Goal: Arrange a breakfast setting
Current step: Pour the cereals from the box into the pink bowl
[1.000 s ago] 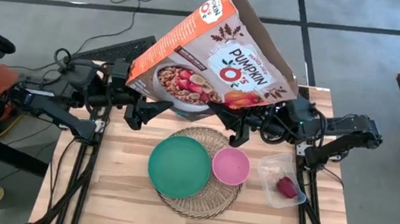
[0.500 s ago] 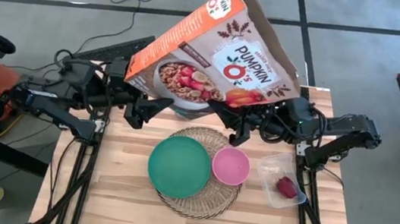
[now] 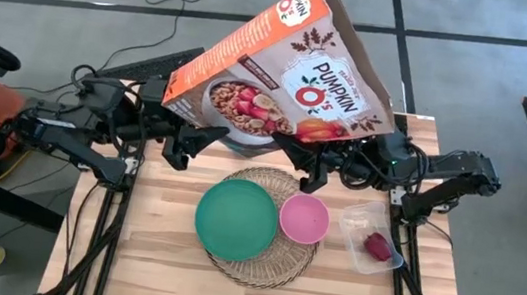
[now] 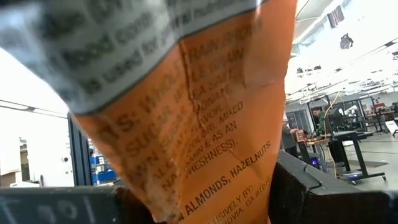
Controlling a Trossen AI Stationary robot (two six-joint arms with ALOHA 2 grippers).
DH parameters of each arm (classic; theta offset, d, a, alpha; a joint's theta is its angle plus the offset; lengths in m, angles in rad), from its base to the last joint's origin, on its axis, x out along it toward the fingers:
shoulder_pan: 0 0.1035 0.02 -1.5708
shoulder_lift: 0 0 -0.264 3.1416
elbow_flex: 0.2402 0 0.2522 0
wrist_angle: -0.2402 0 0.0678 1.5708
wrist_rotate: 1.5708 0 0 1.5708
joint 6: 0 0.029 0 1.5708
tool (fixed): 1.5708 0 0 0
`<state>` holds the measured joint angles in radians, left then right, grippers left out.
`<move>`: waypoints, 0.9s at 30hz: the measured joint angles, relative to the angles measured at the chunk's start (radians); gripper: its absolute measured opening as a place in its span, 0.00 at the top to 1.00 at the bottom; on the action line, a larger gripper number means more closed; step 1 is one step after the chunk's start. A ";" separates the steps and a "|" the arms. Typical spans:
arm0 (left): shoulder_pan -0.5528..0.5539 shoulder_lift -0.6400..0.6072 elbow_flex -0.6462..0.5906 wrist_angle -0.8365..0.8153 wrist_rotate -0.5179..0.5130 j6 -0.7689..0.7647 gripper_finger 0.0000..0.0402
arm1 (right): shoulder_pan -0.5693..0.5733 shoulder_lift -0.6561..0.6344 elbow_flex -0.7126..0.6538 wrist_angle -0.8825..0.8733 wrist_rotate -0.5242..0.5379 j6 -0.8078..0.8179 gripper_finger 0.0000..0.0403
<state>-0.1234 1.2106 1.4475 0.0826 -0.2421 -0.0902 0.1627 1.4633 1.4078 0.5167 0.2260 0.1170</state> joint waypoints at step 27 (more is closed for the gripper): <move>-0.001 -0.005 0.000 -0.009 -0.015 0.016 0.26 | 0.000 -0.008 -0.002 -0.005 -0.005 0.005 0.38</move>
<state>-0.1242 1.2057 1.4471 0.0738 -0.2572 -0.0747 0.1631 1.4551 1.4063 0.5118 0.2210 0.1223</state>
